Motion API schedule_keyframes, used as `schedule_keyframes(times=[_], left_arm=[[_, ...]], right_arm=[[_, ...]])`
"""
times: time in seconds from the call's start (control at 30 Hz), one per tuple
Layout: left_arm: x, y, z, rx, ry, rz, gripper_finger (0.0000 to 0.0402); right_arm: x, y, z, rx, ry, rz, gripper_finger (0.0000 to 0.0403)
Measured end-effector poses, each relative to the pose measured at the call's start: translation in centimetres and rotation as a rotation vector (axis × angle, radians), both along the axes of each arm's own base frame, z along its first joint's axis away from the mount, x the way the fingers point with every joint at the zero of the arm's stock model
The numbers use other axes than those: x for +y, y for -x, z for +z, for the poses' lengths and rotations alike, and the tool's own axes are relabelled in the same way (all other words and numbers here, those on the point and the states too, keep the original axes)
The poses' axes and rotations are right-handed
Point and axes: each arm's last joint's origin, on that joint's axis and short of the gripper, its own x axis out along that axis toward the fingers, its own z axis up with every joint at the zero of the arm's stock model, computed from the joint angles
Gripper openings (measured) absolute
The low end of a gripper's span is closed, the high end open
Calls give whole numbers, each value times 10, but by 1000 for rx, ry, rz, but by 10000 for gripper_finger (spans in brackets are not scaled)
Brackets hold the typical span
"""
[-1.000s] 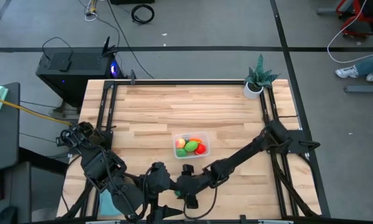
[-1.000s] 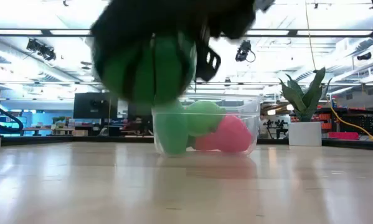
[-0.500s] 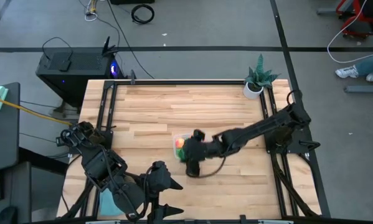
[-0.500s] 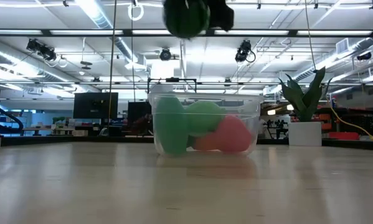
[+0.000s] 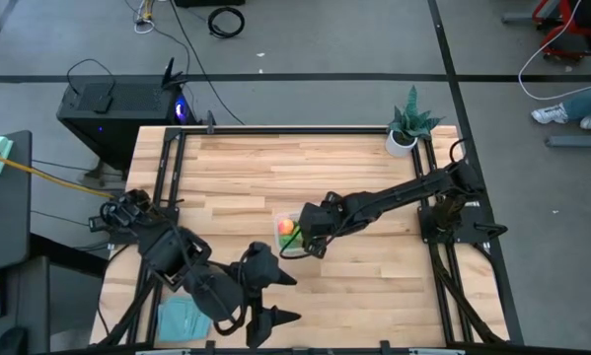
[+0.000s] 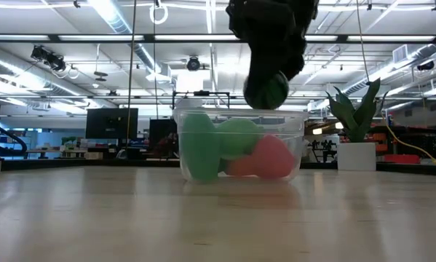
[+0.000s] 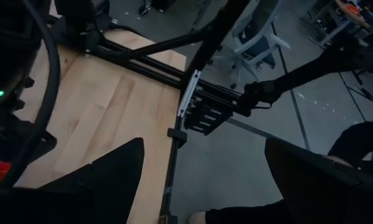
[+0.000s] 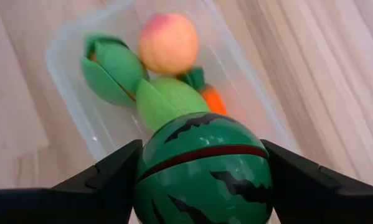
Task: Pick and placing Produce into tupperware
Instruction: Put the green watermelon into the transparent bin, then return to Home Position
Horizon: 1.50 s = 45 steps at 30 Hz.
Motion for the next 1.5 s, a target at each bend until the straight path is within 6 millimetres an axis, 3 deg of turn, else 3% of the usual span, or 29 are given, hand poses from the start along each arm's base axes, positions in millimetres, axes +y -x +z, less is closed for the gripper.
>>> schedule_keyframes(times=[0.2, 0.43, 0.93, 1.3, 1.5], left_arm=[[3, -2, 0, 1, -1, 11, 341], [4, -3, 0, 1, -1, 14, 341], [4, -3, 0, 1, 0, 14, 341], [4, -4, 1, -11, 11, 16, 341], [8, -7, 3, -26, 22, 30, 341]], right_arm=[[1, 2, -1, 28, -66, -6, 292], [-2, 3, -15, 57, -76, -39, 300], [1, 6, -18, 72, -74, -33, 352], [3, 8, 8, 12, -105, 8, 357], [8, 16, 23, -33, -99, 24, 326]])
